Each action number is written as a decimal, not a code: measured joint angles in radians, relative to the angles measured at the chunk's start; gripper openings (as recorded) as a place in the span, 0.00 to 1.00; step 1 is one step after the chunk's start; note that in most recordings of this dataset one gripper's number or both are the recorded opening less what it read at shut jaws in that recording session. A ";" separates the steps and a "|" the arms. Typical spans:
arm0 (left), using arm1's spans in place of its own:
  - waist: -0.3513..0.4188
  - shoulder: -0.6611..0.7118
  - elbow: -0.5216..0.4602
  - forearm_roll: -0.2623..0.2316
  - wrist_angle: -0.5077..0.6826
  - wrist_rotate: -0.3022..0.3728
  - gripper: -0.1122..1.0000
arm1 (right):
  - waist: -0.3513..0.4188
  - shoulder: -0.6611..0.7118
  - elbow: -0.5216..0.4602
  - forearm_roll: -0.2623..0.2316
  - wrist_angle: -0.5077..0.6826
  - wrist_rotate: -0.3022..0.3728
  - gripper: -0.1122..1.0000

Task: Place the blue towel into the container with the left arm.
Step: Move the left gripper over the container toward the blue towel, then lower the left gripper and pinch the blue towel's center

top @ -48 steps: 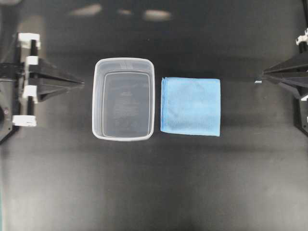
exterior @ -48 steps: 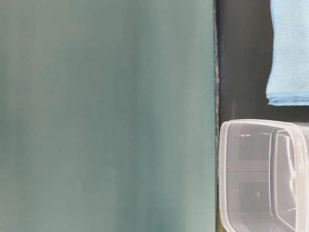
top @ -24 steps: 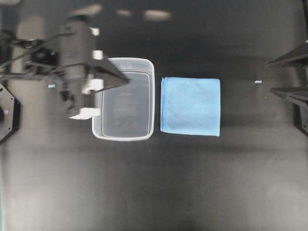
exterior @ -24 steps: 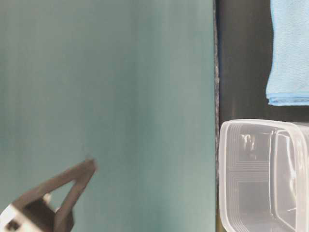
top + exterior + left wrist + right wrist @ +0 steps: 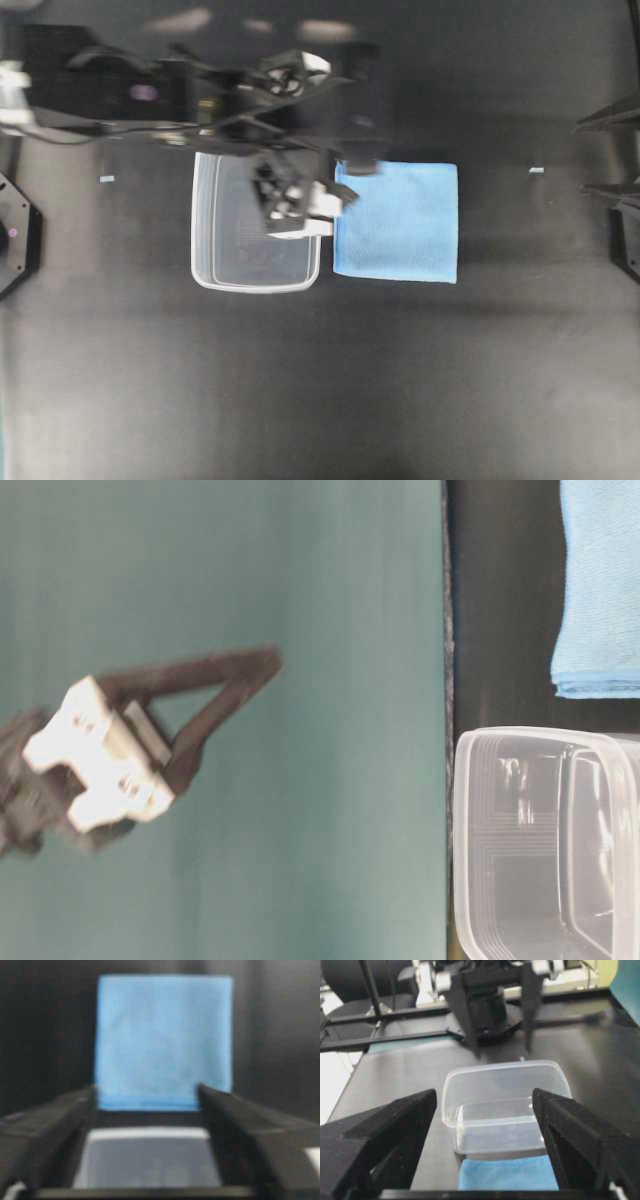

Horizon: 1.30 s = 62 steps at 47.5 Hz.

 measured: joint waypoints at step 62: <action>-0.018 0.561 -0.319 0.000 0.140 0.008 0.43 | -0.002 -0.026 0.015 0.002 -0.003 0.005 0.77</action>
